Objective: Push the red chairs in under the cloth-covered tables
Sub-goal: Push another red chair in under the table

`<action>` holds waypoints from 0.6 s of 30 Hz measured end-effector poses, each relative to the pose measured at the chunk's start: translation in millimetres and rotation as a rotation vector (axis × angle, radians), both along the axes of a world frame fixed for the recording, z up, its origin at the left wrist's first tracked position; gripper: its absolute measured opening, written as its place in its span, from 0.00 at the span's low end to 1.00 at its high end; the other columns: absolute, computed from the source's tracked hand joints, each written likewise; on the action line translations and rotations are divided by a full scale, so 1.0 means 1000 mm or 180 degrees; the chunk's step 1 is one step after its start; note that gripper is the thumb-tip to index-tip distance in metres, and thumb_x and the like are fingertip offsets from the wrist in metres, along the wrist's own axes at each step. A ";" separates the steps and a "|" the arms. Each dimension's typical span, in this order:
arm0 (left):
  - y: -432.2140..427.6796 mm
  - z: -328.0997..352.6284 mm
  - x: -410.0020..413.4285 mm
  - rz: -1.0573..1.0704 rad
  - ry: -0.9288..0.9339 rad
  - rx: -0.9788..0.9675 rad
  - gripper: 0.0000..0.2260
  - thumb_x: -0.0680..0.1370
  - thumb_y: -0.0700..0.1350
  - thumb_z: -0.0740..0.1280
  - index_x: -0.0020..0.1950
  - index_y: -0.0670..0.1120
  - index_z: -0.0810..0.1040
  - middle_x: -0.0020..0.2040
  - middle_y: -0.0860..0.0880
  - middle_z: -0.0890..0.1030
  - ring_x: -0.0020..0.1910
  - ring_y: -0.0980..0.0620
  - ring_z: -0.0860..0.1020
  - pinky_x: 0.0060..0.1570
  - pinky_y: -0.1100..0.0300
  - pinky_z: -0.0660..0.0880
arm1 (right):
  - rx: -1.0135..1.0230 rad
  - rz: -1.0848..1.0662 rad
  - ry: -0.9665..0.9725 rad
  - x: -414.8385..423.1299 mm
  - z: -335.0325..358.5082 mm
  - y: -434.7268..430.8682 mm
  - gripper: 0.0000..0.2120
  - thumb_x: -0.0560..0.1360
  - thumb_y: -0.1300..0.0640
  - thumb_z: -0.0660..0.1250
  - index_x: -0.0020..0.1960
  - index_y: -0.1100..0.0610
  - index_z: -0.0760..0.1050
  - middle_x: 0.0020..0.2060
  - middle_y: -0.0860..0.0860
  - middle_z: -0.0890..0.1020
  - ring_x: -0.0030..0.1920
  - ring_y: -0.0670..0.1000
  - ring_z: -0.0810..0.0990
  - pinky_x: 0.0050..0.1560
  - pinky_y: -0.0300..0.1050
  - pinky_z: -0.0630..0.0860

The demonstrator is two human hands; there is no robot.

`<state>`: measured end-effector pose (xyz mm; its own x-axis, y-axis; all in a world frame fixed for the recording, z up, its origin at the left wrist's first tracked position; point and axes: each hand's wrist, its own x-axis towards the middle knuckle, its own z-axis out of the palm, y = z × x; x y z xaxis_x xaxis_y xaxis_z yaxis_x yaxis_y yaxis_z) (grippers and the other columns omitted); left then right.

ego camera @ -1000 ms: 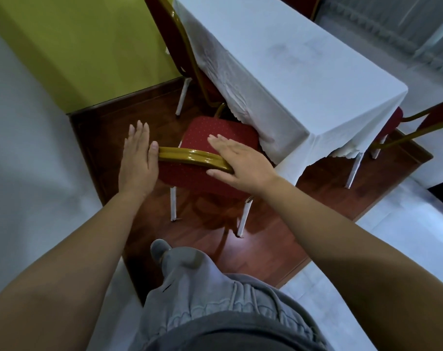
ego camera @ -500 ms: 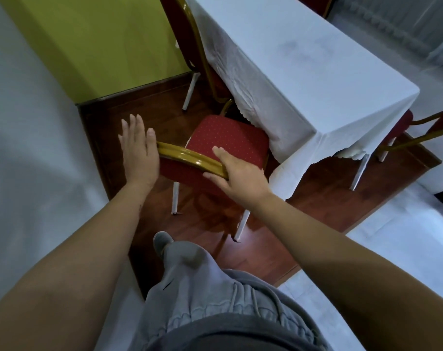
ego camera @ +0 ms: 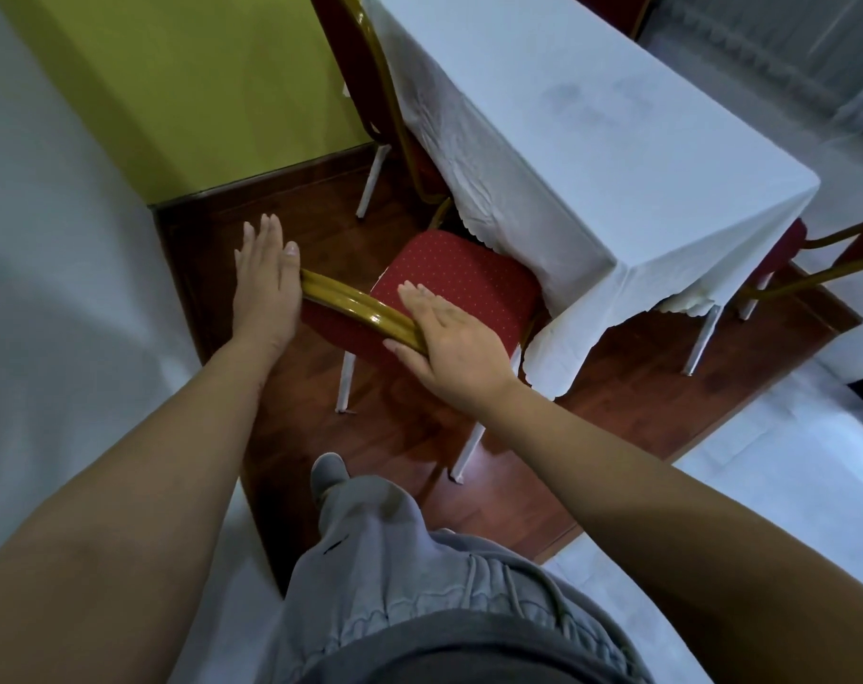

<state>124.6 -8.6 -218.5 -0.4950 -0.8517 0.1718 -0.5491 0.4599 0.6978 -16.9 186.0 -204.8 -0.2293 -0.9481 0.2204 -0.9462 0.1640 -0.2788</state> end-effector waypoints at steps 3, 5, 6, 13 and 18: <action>-0.006 0.004 -0.015 -0.0098 -0.0117 0.0047 0.25 0.84 0.54 0.44 0.80 0.45 0.50 0.80 0.48 0.51 0.78 0.53 0.44 0.76 0.53 0.40 | 0.0009 -0.0147 0.0008 -0.013 0.003 -0.001 0.31 0.80 0.40 0.57 0.76 0.58 0.61 0.74 0.53 0.67 0.74 0.49 0.64 0.73 0.41 0.57; -0.010 0.004 -0.026 -0.0132 -0.0172 0.0068 0.25 0.84 0.54 0.44 0.80 0.45 0.50 0.80 0.48 0.51 0.78 0.53 0.44 0.77 0.52 0.41 | 0.0039 -0.0221 -0.0031 -0.023 0.003 -0.003 0.32 0.80 0.39 0.56 0.76 0.57 0.61 0.74 0.52 0.67 0.74 0.49 0.64 0.73 0.42 0.58; -0.013 0.004 -0.032 -0.0139 -0.0184 0.0074 0.25 0.84 0.54 0.44 0.80 0.45 0.50 0.80 0.48 0.51 0.78 0.53 0.44 0.77 0.52 0.41 | 0.0058 -0.0262 -0.0073 -0.027 0.003 -0.005 0.32 0.79 0.38 0.56 0.76 0.56 0.61 0.74 0.51 0.67 0.74 0.49 0.63 0.73 0.42 0.59; -0.045 0.002 -0.068 -0.0322 -0.0083 0.0011 0.25 0.85 0.52 0.46 0.79 0.43 0.51 0.80 0.46 0.52 0.79 0.51 0.45 0.76 0.54 0.40 | 0.0153 -0.0587 -0.0262 -0.050 0.005 -0.028 0.31 0.79 0.37 0.56 0.77 0.52 0.60 0.73 0.51 0.69 0.71 0.50 0.69 0.65 0.45 0.69; -0.087 -0.001 -0.080 -0.0517 -0.0105 0.0011 0.24 0.85 0.51 0.45 0.79 0.43 0.51 0.80 0.47 0.52 0.79 0.52 0.45 0.76 0.55 0.39 | 0.0168 -0.0736 -0.0297 -0.050 -0.001 -0.066 0.32 0.79 0.37 0.56 0.77 0.53 0.59 0.73 0.52 0.68 0.73 0.50 0.67 0.67 0.46 0.68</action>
<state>45.1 -96.1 -219.5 -0.6316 -0.7606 0.1505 -0.4903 0.5422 0.6823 -66.5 120.3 -205.6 -0.4583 -0.8778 0.1396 -0.8525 0.3897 -0.3483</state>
